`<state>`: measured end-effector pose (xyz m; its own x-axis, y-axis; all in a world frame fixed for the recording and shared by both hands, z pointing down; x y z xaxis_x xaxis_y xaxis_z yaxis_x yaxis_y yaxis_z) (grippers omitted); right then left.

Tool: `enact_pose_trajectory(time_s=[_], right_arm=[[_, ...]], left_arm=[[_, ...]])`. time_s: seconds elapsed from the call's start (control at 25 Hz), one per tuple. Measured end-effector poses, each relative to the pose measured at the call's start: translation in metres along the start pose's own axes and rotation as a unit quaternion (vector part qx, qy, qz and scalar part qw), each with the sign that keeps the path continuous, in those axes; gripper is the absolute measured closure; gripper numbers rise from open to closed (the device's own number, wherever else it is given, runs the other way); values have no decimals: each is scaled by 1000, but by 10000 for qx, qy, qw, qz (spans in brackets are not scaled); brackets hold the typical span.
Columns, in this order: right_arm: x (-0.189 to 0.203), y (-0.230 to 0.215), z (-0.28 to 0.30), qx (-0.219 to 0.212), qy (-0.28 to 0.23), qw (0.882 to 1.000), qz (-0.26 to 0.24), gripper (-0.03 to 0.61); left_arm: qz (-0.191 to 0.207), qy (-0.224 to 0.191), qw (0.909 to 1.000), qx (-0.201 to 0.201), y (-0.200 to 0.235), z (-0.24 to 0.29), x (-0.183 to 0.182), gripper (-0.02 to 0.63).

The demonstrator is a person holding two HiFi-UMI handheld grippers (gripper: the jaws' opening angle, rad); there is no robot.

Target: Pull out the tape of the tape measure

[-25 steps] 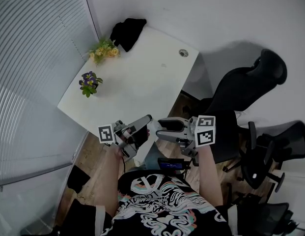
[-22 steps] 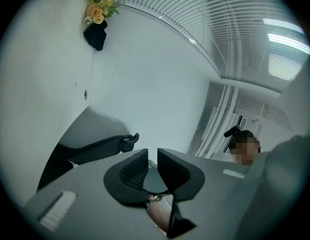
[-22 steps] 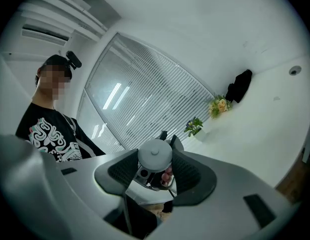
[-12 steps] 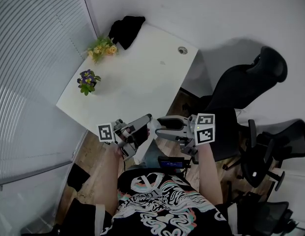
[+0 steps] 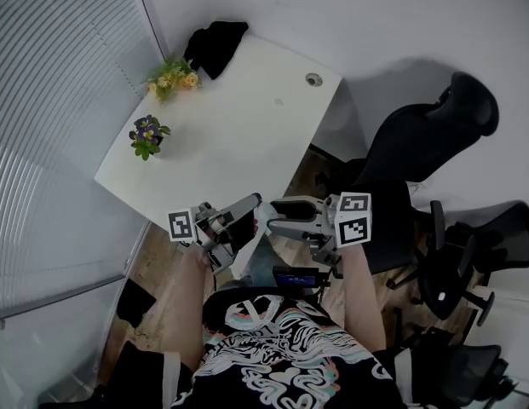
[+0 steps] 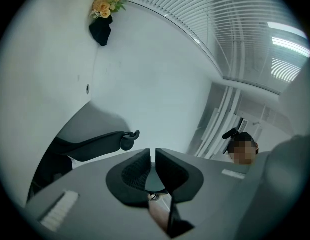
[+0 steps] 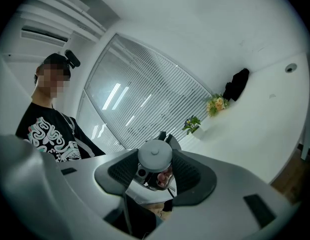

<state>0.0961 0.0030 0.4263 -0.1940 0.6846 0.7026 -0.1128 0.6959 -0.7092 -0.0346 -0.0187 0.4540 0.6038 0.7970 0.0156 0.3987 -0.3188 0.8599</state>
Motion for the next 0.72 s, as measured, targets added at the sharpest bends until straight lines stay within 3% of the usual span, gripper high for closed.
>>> enact_pose_trajectory(time_s=[0.4, 0.72], right_arm=[[-2, -2, -4, 101, -433, 9990, 103, 362], [-17, -13, -2, 461, -1330, 9898, 211, 362]], left_arm=[[79, -354, 9992, -188, 5, 4, 1, 609], [115, -1210, 9915, -461, 7, 13, -11, 609]])
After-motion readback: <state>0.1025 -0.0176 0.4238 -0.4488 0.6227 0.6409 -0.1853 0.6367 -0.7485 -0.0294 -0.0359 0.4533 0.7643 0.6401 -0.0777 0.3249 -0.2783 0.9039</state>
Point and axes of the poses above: the fingertips, and each gripper's own axes: z forward along the fingers, y to its left, x out of its underside, the point moved 6 cm from there along -z, backward along the fingers, and after that the axes turned 11 degrees about -y, right-handed, at the moved point
